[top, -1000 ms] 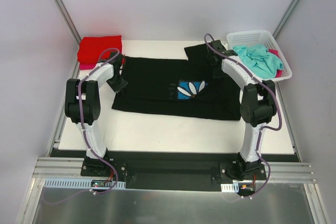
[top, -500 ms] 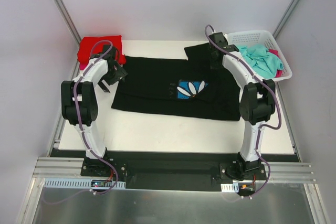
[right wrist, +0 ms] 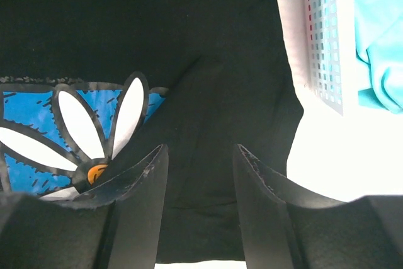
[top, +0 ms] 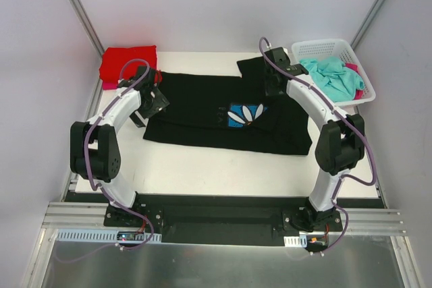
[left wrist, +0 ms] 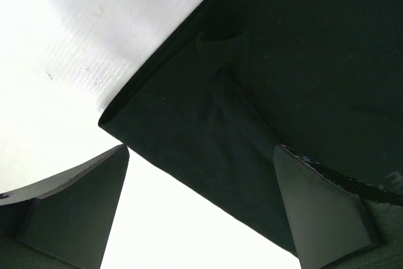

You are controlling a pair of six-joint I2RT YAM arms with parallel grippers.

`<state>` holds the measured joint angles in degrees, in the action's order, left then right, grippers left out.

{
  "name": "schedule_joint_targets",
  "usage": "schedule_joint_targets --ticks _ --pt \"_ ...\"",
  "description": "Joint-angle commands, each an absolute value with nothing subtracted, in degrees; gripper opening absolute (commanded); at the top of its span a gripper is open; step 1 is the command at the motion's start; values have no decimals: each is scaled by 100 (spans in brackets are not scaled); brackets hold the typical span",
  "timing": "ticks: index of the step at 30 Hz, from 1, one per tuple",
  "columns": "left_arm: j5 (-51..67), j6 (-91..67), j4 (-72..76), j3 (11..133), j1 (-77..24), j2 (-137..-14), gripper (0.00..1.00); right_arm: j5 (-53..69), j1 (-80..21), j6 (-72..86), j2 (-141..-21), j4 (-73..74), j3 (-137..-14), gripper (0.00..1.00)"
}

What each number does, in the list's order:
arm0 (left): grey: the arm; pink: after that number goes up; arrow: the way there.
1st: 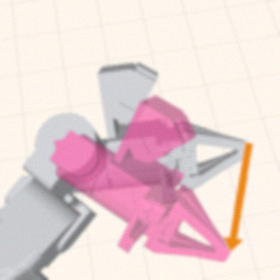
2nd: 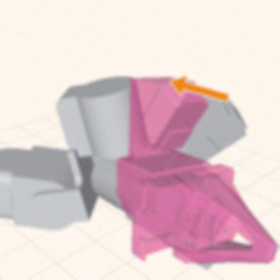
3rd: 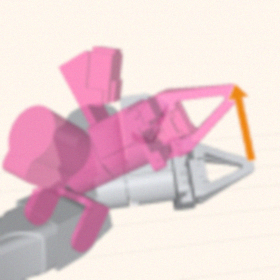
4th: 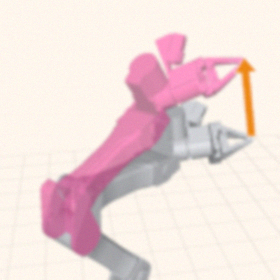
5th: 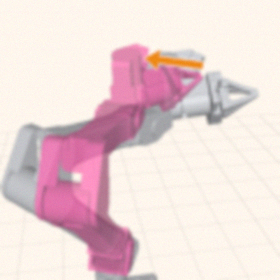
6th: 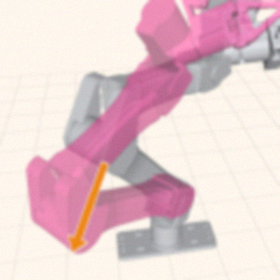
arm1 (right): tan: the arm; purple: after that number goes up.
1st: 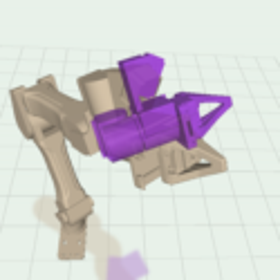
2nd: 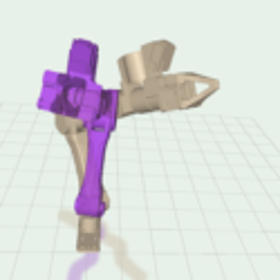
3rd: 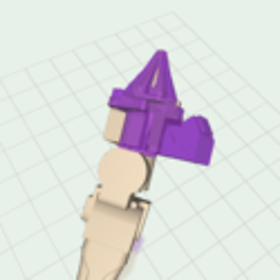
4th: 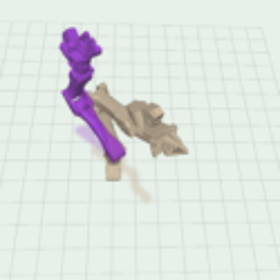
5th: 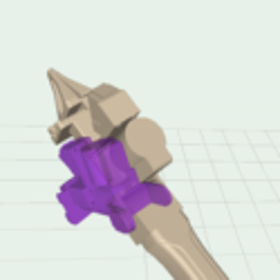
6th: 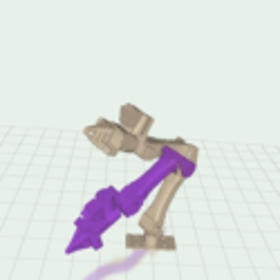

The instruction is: Fold and stack the t-shirts

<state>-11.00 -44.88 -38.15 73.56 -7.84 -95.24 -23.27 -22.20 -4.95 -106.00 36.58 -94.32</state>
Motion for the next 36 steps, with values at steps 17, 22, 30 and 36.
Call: schedule_joint_targets --ticks 17,22,30,36 --pt "-1283 -4948 -2285 7198 -765 -10414 99 -2162 -2188 -431 -10257 3691 -9448 47" --pt "-1353 -4966 -2241 7435 -765 -10599 99 -2180 -2189 -439 -10301 3691 -9466 47" --pt "-1476 -4843 -2250 7892 -765 -10811 99 -2180 -2188 -492 -10424 3674 -9457 46" --pt "-1652 -4895 -2241 8086 -738 -10889 99 -2171 -2180 -510 -10380 3630 -9396 46"
